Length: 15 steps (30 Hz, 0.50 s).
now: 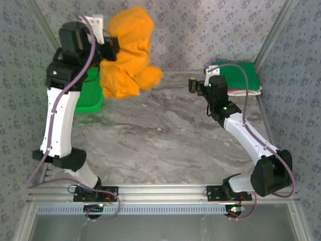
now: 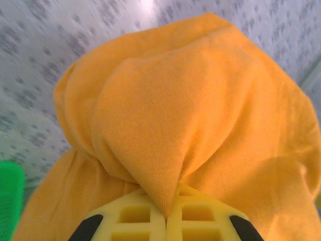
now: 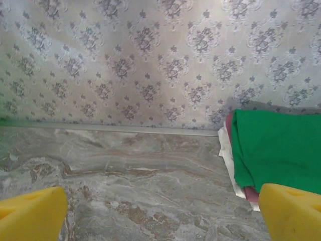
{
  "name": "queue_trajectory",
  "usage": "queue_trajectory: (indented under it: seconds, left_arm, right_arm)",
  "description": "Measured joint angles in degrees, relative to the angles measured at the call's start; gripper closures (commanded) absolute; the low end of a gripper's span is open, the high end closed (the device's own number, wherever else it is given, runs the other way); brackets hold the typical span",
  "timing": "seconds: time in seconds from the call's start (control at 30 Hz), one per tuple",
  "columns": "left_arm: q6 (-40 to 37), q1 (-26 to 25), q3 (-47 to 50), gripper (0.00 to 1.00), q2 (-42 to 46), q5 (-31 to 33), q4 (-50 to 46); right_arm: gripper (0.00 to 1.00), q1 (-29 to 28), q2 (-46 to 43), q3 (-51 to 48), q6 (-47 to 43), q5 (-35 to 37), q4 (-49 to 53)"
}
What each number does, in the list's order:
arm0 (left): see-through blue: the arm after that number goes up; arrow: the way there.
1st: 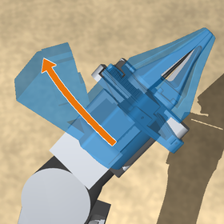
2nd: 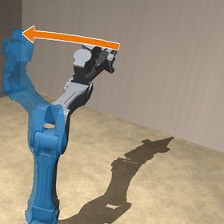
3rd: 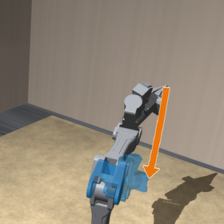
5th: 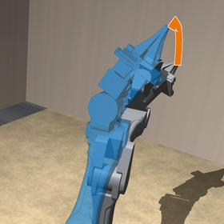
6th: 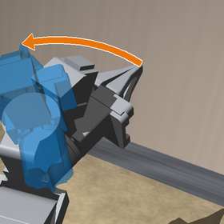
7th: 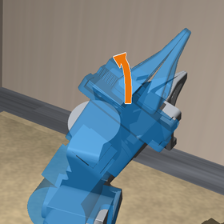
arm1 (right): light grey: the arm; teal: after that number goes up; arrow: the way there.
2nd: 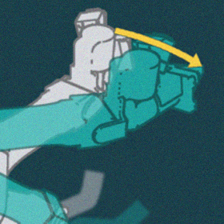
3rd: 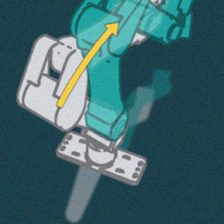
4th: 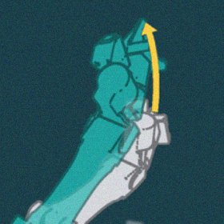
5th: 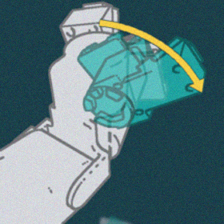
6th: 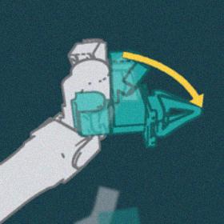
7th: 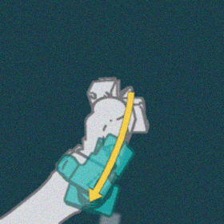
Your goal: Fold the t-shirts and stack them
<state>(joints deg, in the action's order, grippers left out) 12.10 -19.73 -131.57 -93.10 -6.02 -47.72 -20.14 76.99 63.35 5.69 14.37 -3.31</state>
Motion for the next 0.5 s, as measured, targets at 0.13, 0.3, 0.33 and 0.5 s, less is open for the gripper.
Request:
queue_trajectory:
  seconds: [0.13,0.3,0.33,0.5]
  left_arm:
    - [1.70,-0.76,23.28,0.47,3.30,-0.72,13.05]
    - [5.70,-0.52,40.76,0.35,-9.01,-3.23,28.20]
    - [6.67,-0.50,45.99,0.33,-9.35,-3.28,31.58]
    - [8.96,-0.13,68.48,0.32,2.60,-1.05,35.85]
  right_arm:
    - [0.00,1.18,-0.39,-0.85,2.78,-0.26,0.00]
    - [0.00,2.29,0.55,-3.61,5.97,-1.75,2.12]
    - [0.00,2.38,0.85,-3.96,6.32,-2.38,2.80]
    - [0.01,0.72,1.01,-7.74,6.14,-9.90,3.87]
